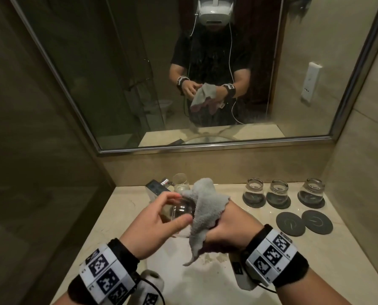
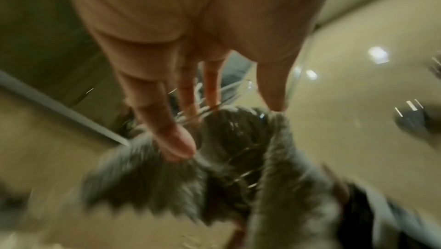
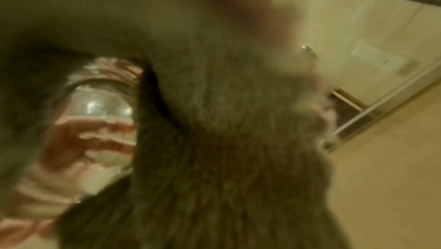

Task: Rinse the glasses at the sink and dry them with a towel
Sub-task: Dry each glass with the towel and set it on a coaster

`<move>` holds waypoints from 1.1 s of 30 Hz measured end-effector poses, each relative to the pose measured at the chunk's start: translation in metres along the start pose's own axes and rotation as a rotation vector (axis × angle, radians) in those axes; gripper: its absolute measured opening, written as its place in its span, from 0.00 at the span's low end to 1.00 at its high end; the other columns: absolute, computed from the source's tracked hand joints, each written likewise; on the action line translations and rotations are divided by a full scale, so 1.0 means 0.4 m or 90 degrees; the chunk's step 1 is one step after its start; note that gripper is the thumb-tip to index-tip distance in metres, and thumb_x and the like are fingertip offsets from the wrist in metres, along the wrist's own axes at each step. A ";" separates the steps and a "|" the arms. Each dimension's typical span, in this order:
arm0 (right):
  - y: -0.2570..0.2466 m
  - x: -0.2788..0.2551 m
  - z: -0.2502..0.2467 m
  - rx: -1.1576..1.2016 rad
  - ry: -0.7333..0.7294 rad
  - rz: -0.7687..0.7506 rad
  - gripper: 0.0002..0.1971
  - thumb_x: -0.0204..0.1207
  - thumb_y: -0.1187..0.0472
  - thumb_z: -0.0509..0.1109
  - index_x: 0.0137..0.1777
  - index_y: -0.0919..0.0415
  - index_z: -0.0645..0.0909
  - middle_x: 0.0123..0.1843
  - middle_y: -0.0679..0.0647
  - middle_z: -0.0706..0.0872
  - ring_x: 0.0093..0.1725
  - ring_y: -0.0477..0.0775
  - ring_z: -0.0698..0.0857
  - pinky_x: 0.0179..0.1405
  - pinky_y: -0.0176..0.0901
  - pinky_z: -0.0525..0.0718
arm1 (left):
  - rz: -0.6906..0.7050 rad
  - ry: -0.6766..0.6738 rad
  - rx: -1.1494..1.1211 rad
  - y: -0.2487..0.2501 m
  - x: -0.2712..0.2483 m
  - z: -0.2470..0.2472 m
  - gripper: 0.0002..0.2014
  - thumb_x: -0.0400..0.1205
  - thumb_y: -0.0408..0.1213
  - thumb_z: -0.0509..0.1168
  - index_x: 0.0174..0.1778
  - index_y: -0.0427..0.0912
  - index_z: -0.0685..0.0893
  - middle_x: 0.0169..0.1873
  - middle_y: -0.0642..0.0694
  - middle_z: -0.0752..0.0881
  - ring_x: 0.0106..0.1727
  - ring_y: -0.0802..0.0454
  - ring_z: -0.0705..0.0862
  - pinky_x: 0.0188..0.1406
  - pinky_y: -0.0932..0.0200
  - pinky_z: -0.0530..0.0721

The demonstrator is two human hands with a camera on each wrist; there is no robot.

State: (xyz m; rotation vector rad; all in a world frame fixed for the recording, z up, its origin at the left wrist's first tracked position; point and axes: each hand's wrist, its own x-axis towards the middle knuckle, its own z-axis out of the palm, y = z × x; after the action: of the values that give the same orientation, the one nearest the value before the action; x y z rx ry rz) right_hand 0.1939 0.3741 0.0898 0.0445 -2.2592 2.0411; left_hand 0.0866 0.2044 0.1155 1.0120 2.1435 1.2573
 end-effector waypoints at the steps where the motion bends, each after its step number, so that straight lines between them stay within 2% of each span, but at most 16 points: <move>1: 0.004 0.003 -0.003 -0.009 0.005 0.004 0.34 0.57 0.73 0.84 0.64 0.60 0.80 0.55 0.61 0.89 0.53 0.65 0.89 0.49 0.68 0.88 | 0.068 -0.005 0.089 0.002 -0.003 -0.004 0.26 0.71 0.56 0.74 0.64 0.60 0.77 0.59 0.64 0.81 0.50 0.58 0.86 0.48 0.54 0.88; 2: 0.010 0.007 -0.006 -0.004 0.011 0.003 0.33 0.57 0.74 0.84 0.64 0.61 0.80 0.56 0.62 0.89 0.55 0.64 0.89 0.54 0.67 0.86 | 0.133 -0.016 0.156 0.003 -0.005 -0.007 0.26 0.72 0.55 0.74 0.66 0.62 0.76 0.60 0.68 0.79 0.52 0.61 0.83 0.50 0.56 0.87; 4: 0.017 0.008 -0.009 0.040 0.025 0.005 0.33 0.59 0.79 0.81 0.65 0.66 0.78 0.59 0.62 0.88 0.60 0.59 0.87 0.62 0.55 0.85 | 0.230 -0.052 0.204 -0.001 -0.002 -0.014 0.29 0.73 0.56 0.75 0.69 0.63 0.74 0.65 0.70 0.75 0.57 0.62 0.81 0.52 0.60 0.85; 5: 0.019 0.006 -0.009 0.066 0.032 0.006 0.32 0.60 0.81 0.79 0.65 0.68 0.77 0.60 0.63 0.87 0.59 0.57 0.87 0.61 0.49 0.84 | 0.263 -0.064 0.199 -0.005 -0.002 -0.018 0.30 0.73 0.56 0.74 0.71 0.62 0.74 0.67 0.69 0.74 0.59 0.61 0.80 0.53 0.62 0.85; 7: 0.031 0.007 -0.003 0.121 0.054 -0.002 0.27 0.63 0.82 0.75 0.63 0.72 0.78 0.58 0.67 0.87 0.55 0.57 0.86 0.58 0.51 0.85 | 0.302 -0.054 0.172 -0.018 0.001 -0.025 0.30 0.73 0.56 0.75 0.72 0.61 0.74 0.69 0.66 0.73 0.60 0.58 0.81 0.54 0.61 0.85; 10: 0.059 0.016 0.017 0.296 0.125 0.026 0.22 0.62 0.70 0.75 0.58 0.75 0.80 0.56 0.77 0.85 0.52 0.67 0.86 0.57 0.67 0.85 | 0.304 0.011 0.117 -0.033 0.003 -0.017 0.31 0.72 0.56 0.75 0.71 0.60 0.74 0.69 0.62 0.74 0.59 0.54 0.82 0.54 0.57 0.87; 13: 0.072 0.038 0.048 0.516 0.158 0.051 0.36 0.55 0.54 0.85 0.61 0.71 0.80 0.59 0.75 0.84 0.56 0.69 0.86 0.57 0.63 0.86 | 0.251 0.110 0.058 -0.036 0.006 0.019 0.31 0.70 0.56 0.75 0.69 0.59 0.75 0.66 0.62 0.76 0.55 0.54 0.83 0.51 0.58 0.87; 15: 0.063 0.046 0.064 0.584 0.183 0.041 0.35 0.56 0.50 0.86 0.59 0.70 0.82 0.58 0.74 0.85 0.55 0.70 0.87 0.55 0.64 0.86 | 0.182 0.162 0.006 -0.026 0.003 0.041 0.31 0.68 0.59 0.74 0.67 0.61 0.75 0.62 0.61 0.79 0.52 0.57 0.84 0.49 0.60 0.87; 18: 0.039 0.038 0.069 0.431 0.256 -0.018 0.17 0.65 0.62 0.79 0.53 0.65 0.83 0.48 0.68 0.89 0.47 0.66 0.89 0.43 0.57 0.89 | 0.063 0.193 -0.099 -0.014 0.000 0.056 0.30 0.68 0.65 0.73 0.64 0.60 0.76 0.60 0.57 0.82 0.47 0.56 0.87 0.45 0.60 0.88; 20: 0.021 0.022 0.062 0.286 0.248 -0.017 0.11 0.67 0.72 0.75 0.49 0.65 0.81 0.37 0.59 0.89 0.36 0.57 0.89 0.32 0.47 0.88 | -0.052 0.159 -0.295 -0.014 0.010 0.051 0.30 0.68 0.62 0.75 0.62 0.51 0.79 0.59 0.46 0.84 0.39 0.48 0.89 0.38 0.54 0.88; 22: 0.008 0.005 0.054 0.198 0.186 -0.003 0.10 0.69 0.82 0.71 0.41 0.67 0.80 0.26 0.50 0.87 0.25 0.42 0.85 0.23 0.32 0.81 | -0.163 0.072 -0.474 -0.012 0.017 0.036 0.28 0.71 0.54 0.73 0.61 0.40 0.80 0.56 0.39 0.85 0.34 0.44 0.87 0.33 0.50 0.89; 23: 0.000 -0.003 0.049 0.170 0.152 0.009 0.13 0.69 0.86 0.69 0.40 0.68 0.79 0.24 0.49 0.86 0.23 0.40 0.84 0.22 0.28 0.79 | -0.197 0.031 -0.492 -0.014 0.020 0.027 0.29 0.72 0.53 0.73 0.62 0.37 0.80 0.54 0.38 0.84 0.33 0.43 0.86 0.33 0.50 0.89; 25: -0.007 -0.016 0.035 0.121 0.094 0.025 0.15 0.67 0.86 0.71 0.45 0.67 0.78 0.29 0.47 0.88 0.30 0.36 0.87 0.28 0.24 0.81 | -0.231 -0.010 -0.466 -0.016 0.021 0.010 0.31 0.71 0.55 0.76 0.62 0.36 0.80 0.53 0.37 0.82 0.31 0.42 0.84 0.34 0.51 0.90; 28: -0.010 -0.021 0.022 0.016 0.103 0.046 0.20 0.64 0.76 0.80 0.55 0.65 0.80 0.43 0.42 0.85 0.40 0.26 0.85 0.37 0.21 0.80 | -0.215 -0.019 -0.427 -0.013 0.021 -0.004 0.29 0.68 0.49 0.76 0.62 0.38 0.80 0.57 0.39 0.83 0.29 0.42 0.84 0.35 0.51 0.90; 31: -0.022 -0.016 0.013 -0.014 0.097 0.059 0.18 0.62 0.72 0.82 0.51 0.65 0.83 0.41 0.50 0.89 0.39 0.37 0.87 0.38 0.33 0.85 | -0.127 -0.016 -0.307 -0.015 0.015 -0.010 0.28 0.69 0.46 0.75 0.65 0.45 0.79 0.63 0.41 0.81 0.39 0.39 0.88 0.44 0.43 0.91; 33: -0.010 -0.007 0.007 0.070 0.119 0.045 0.21 0.56 0.70 0.82 0.50 0.64 0.83 0.42 0.51 0.91 0.44 0.44 0.89 0.43 0.37 0.86 | -0.006 -0.002 -0.146 -0.019 0.008 -0.009 0.28 0.69 0.50 0.78 0.65 0.55 0.79 0.63 0.51 0.82 0.48 0.46 0.89 0.51 0.44 0.90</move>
State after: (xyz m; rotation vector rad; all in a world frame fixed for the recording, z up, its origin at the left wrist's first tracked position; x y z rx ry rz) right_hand 0.1969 0.3709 0.0932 -0.2131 -2.0642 2.1050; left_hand 0.0794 0.2024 0.1105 0.9044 1.9448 1.4556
